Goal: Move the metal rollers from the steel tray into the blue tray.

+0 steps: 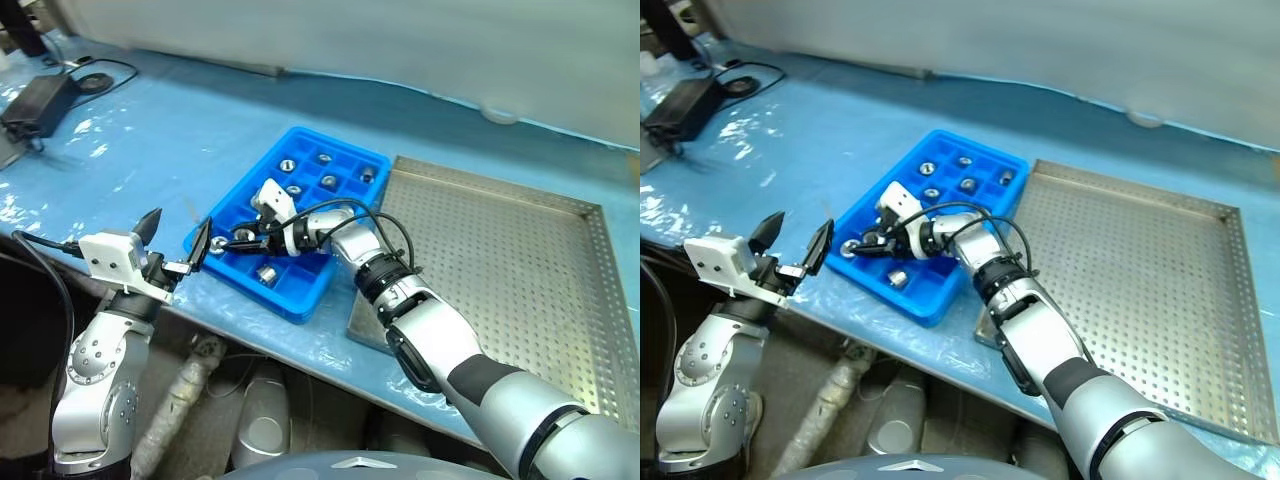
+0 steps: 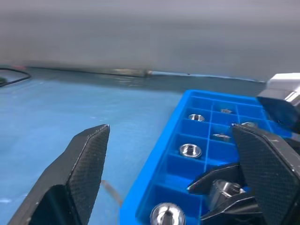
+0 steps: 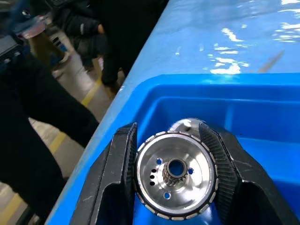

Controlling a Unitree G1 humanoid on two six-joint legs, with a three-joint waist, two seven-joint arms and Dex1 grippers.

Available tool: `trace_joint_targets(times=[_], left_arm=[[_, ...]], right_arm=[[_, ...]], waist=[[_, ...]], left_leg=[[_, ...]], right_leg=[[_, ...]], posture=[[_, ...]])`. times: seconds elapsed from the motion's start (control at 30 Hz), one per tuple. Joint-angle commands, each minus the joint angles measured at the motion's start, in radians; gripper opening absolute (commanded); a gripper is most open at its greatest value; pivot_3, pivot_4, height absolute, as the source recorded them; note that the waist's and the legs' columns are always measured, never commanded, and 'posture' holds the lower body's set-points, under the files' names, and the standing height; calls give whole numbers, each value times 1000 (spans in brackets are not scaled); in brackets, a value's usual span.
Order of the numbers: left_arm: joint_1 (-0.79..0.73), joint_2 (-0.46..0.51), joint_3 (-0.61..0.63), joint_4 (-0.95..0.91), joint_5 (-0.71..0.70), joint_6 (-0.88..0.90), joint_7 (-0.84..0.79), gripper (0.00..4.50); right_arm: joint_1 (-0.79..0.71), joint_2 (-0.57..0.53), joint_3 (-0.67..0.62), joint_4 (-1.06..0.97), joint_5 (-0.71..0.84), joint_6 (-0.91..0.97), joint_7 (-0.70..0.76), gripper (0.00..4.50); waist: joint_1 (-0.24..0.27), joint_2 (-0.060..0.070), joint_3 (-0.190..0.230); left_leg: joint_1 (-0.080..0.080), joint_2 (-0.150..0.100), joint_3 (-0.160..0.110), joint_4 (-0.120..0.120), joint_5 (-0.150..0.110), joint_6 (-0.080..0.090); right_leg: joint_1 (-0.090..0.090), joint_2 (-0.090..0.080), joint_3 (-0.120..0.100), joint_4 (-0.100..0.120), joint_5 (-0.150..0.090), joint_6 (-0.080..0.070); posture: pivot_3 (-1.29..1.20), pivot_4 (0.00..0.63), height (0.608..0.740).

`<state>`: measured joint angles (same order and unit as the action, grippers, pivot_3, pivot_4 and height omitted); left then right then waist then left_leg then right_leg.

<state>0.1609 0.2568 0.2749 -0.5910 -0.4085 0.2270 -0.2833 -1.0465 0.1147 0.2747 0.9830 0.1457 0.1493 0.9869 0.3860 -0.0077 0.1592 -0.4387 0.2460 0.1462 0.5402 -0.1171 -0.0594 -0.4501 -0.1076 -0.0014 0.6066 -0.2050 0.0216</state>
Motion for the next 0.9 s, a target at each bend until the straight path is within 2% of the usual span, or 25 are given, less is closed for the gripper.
trace_joint_targets(times=[0.03,0.3,0.33,0.67,0.9], left_arm=[[12,-1,-6,-56,12,-18,14,4347],[-47,14,-51,-11,15,-9,-9,4347],[-57,15,-59,0,18,-9,-14,4347],[-133,21,-110,86,17,-14,-58,4347],[-165,28,-140,124,28,-16,-84,4347]], right_arm=[[-43,14,-29,17,-15,-49,13,1675],[-73,-18,-116,45,-11,-49,-28,1675],[-76,-26,-125,49,-13,-50,-32,1675],[-67,-121,-157,23,-24,-42,-23,1675],[-37,-125,-151,-6,-31,-34,-23,1675]], waist=[[32,3,2],[102,8,5],[107,9,5],[91,10,5],[61,10,5]], left_leg=[[1,0,0,0,0,0],[3,0,-2,0,0,-1],[3,0,-2,0,0,-1],[3,0,-2,5,3,-5],[2,1,-2,6,4,-7]], right_leg=[[0,0,1,1,0,0],[0,0,3,8,-1,3],[0,0,3,9,-1,2],[-3,0,4,17,1,-1],[-5,2,4,16,1,-2]], posture=[[790,150,740],[774,150,740],[710,150,740],[627,150,740],[593,150,740]])
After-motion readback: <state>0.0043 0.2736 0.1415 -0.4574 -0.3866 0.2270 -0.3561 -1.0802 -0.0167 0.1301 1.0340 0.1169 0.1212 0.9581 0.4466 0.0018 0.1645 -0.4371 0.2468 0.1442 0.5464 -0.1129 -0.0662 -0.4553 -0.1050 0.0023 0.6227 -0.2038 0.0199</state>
